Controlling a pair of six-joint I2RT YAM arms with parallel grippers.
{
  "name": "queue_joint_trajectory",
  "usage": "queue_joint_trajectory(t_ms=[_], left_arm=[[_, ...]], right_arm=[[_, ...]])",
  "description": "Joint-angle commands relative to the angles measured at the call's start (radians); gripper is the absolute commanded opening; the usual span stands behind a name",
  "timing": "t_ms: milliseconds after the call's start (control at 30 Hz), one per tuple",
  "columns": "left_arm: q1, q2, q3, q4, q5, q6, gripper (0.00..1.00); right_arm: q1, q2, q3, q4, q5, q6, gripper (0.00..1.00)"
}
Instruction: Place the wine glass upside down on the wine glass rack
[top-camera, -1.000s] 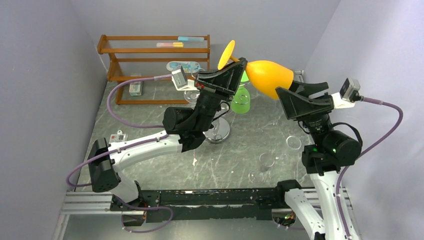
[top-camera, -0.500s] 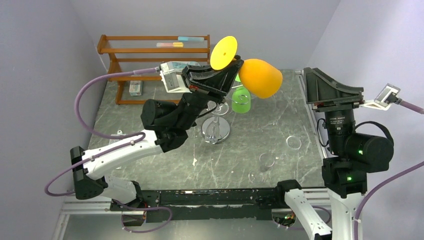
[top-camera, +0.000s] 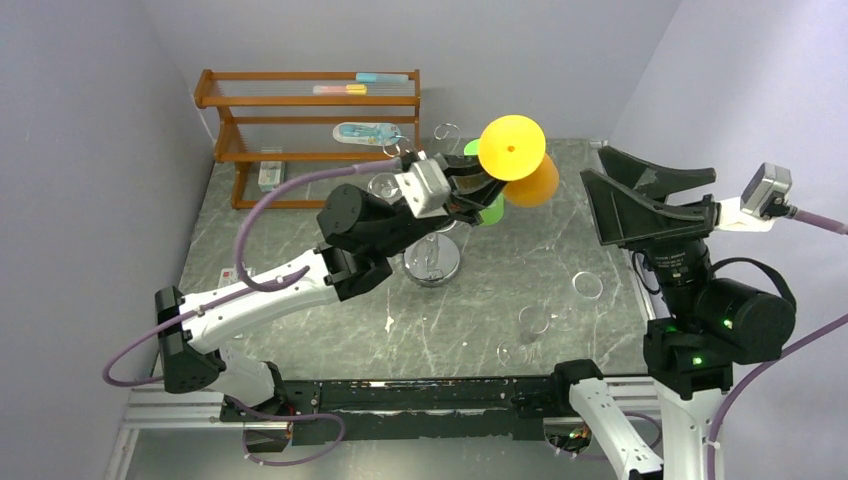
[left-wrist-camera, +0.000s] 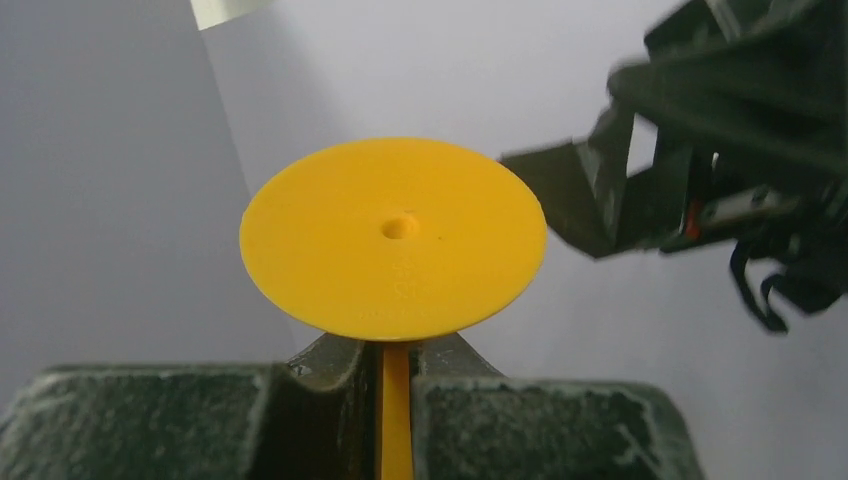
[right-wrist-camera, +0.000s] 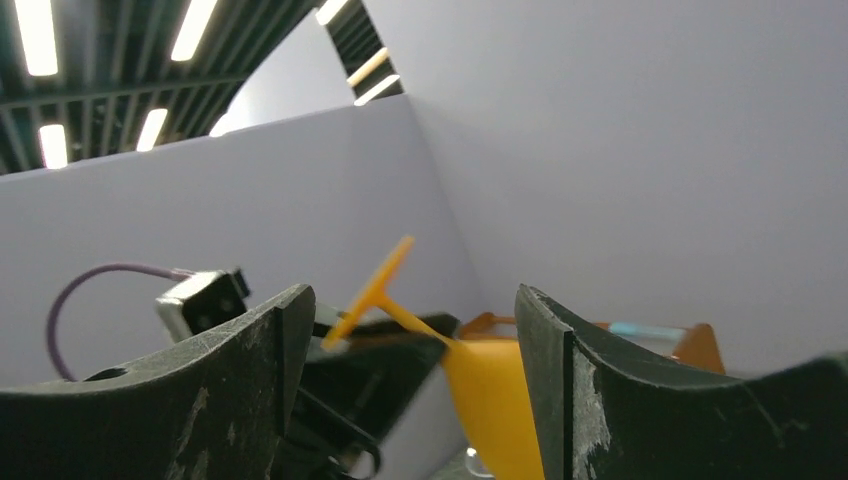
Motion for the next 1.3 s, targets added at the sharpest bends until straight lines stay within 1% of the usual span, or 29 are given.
queue_joint_trajectory(t_ms=[0, 67, 133, 233, 333, 400, 500, 567, 767, 800, 900, 933, 967, 1067, 1100, 1133, 1267], left_arm=[[-0.004, 0.036, 0.058, -0.074, 0.108, 0.217, 0.05], [-0.004, 0.048, 0.078, -0.111, 0.118, 0.274, 0.05], [-0.004, 0.056, 0.092, -0.139, 0.133, 0.308, 0.05], [-0.004, 0.063, 0.095, -0.147, 0.155, 0.327, 0.05], [-0.003, 0.061, 0.073, -0.120, 0.150, 0.337, 0.05], [-0.004, 0.064, 0.078, -0.131, 0.157, 0.344, 0.05], [-0.004, 0.072, 0.084, -0.142, 0.160, 0.350, 0.05], [-0.004, 0.080, 0.090, -0.146, 0.152, 0.358, 0.05], [-0.004, 0.110, 0.124, -0.156, 0.123, 0.355, 0.05], [-0.004, 0.111, 0.124, -0.151, 0.116, 0.345, 0.09], [-0.004, 0.107, 0.121, -0.140, 0.086, 0.292, 0.33], [-0.004, 0.101, 0.115, -0.139, 0.078, 0.272, 0.49], [-0.004, 0.094, 0.105, -0.135, 0.075, 0.254, 0.60], [-0.004, 0.047, 0.038, -0.121, 0.074, 0.193, 0.82], [-0.004, 0.029, 0.016, -0.124, 0.079, 0.180, 0.94], [-0.004, 0.010, -0.004, -0.127, 0.081, 0.154, 0.96], [-0.004, -0.066, -0.076, -0.106, 0.086, 0.007, 0.96]], right_arm=[[0.003, 0.074, 0.104, -0.107, -0.107, 0.067, 0.77], [0.003, 0.122, 0.156, -0.191, -0.144, 0.088, 0.76], [0.004, 0.137, 0.157, -0.182, -0.186, 0.129, 0.75], [0.003, 0.150, 0.156, -0.204, -0.205, 0.164, 0.72], [0.003, 0.178, 0.191, -0.298, -0.202, 0.150, 0.62], [0.003, 0.183, 0.202, -0.340, -0.197, 0.142, 0.57], [0.004, 0.185, 0.184, -0.321, -0.222, 0.168, 0.46], [0.003, 0.190, 0.184, -0.316, -0.246, 0.181, 0.36], [0.003, 0.202, 0.235, -0.362, -0.259, 0.184, 0.00], [0.003, 0.199, 0.237, -0.360, -0.251, 0.183, 0.00], [0.004, 0.187, 0.232, -0.350, -0.208, 0.181, 0.00], [0.003, 0.183, 0.229, -0.349, -0.187, 0.177, 0.00], [0.003, 0.177, 0.225, -0.346, -0.166, 0.174, 0.00], [0.003, 0.156, 0.204, -0.314, -0.107, 0.168, 0.00], [0.003, 0.148, 0.195, -0.296, -0.089, 0.165, 0.00], [0.003, 0.137, 0.183, -0.276, -0.071, 0.161, 0.00], [0.003, 0.116, 0.172, -0.257, -0.011, 0.126, 0.00]])
